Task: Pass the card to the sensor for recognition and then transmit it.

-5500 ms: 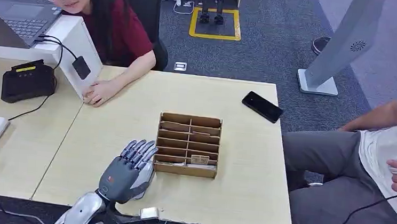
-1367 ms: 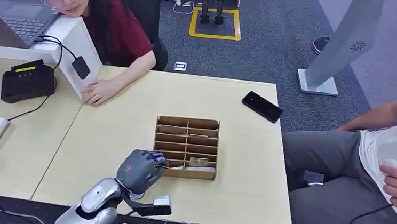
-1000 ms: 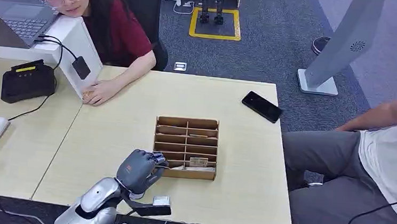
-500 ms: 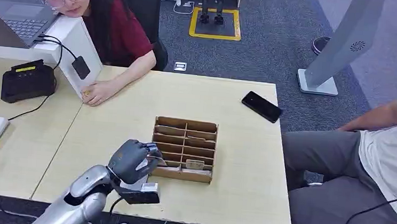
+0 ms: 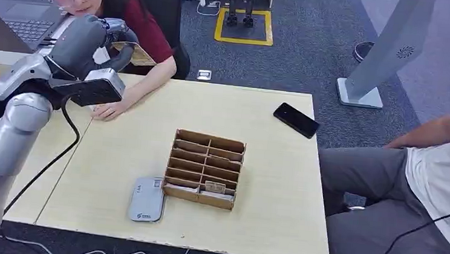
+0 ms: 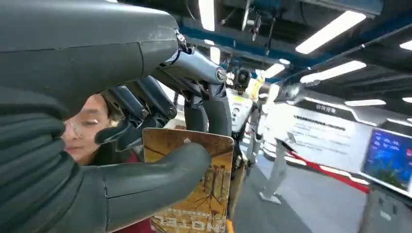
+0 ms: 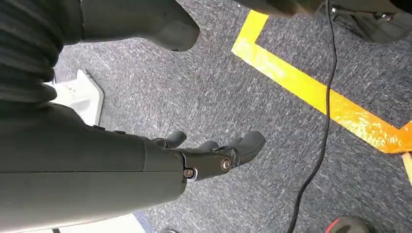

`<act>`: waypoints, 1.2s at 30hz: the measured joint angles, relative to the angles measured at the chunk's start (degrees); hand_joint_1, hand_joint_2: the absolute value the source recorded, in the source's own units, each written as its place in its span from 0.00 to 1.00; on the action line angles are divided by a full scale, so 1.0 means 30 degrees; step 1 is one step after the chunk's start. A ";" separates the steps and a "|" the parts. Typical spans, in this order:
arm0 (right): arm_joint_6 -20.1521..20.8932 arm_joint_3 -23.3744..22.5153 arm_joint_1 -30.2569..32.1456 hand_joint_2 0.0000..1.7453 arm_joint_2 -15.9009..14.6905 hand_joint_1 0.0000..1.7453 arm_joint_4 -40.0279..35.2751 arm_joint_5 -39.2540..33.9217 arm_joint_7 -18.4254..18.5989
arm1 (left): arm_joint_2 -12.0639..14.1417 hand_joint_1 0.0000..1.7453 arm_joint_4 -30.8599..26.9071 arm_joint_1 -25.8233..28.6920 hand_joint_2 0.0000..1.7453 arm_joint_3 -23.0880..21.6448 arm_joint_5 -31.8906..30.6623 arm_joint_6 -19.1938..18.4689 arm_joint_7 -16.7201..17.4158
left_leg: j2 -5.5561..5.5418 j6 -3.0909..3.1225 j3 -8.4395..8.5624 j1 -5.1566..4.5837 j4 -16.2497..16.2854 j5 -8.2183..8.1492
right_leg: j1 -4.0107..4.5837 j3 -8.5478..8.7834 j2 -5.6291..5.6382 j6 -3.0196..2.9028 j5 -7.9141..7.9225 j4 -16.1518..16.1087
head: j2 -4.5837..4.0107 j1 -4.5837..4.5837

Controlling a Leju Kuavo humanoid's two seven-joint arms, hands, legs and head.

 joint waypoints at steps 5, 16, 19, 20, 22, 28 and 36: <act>0.0022 0.0029 0.0014 1.00 -0.0014 0.00 0.0000 0.0000 -0.0022 | 0.0007 1.00 0.0000 0.0635 1.00 0.0000 -0.0657 0.1156 -0.0015 | -0.0003 -0.0001 -0.0002 0.0002 -0.0001 0.0000 | 0.0004 -0.0006 -0.0002 0.0000 0.0000 0.0000 | 0.0000 -0.0007; 0.0036 0.0663 -0.0018 1.00 0.0080 0.00 0.0000 0.0000 0.0029 | -0.1400 1.00 0.4404 0.1782 1.00 0.0015 -0.7450 0.6900 0.2113 | -0.0013 -0.0002 -0.0002 -0.0001 0.0000 0.0004 | 0.0001 -0.0007 -0.0014 0.0000 0.0007 -0.0003 | 0.0000 -0.0015; 0.0051 0.0816 -0.0016 1.00 0.0088 0.00 0.0000 0.0007 0.0029 | -0.2097 1.00 0.6655 0.1757 1.00 0.0022 -0.8385 0.7996 0.2439 | -0.0006 -0.0002 -0.0003 -0.0002 0.0002 0.0006 | 0.0000 -0.0010 -0.0008 -0.0008 0.0021 -0.0003 | 0.0000 -0.0007; 0.0080 0.0838 -0.0019 1.00 0.0088 0.00 0.0000 0.0000 0.0029 | -0.2337 1.00 0.7419 0.1715 1.00 0.0058 -0.8822 0.8258 0.2788 | -0.0007 -0.0001 -0.0003 -0.0001 0.0002 0.0007 | 0.0001 -0.0010 -0.0009 -0.0008 0.0021 -0.0003 | 0.0000 -0.0015; 0.0109 0.0947 -0.0030 1.00 0.0088 0.00 0.0000 0.0000 0.0029 | -0.2806 1.00 0.8877 0.1595 1.00 0.0226 -0.9540 0.8888 0.3265 | -0.0005 0.0005 -0.0005 -0.0001 0.0002 0.0009 | 0.0001 -0.0010 -0.0005 -0.0008 0.0020 -0.0004 | -0.0007 0.0007; 0.0219 0.1159 -0.0018 1.00 0.0051 0.00 0.0000 0.0000 0.0000 | -0.3949 1.00 1.2664 0.1335 1.00 0.0882 -1.0325 1.0883 0.3424 | -0.0003 0.0005 -0.0010 -0.0001 0.0002 0.0008 | 0.0002 -0.0019 -0.0003 -0.0008 0.0020 -0.0006 | 0.0000 0.0007; 0.0211 0.1217 -0.0002 1.00 0.0051 0.00 0.0000 -0.0007 0.0000 | -0.4714 0.00 1.4229 0.1357 1.00 0.1363 -1.0340 1.0824 0.3155 | -0.0007 0.0005 -0.0033 0.0000 0.0001 0.0008 | 0.0002 -0.0028 -0.0007 -0.0008 0.0020 -0.0005 | 0.0000 0.0007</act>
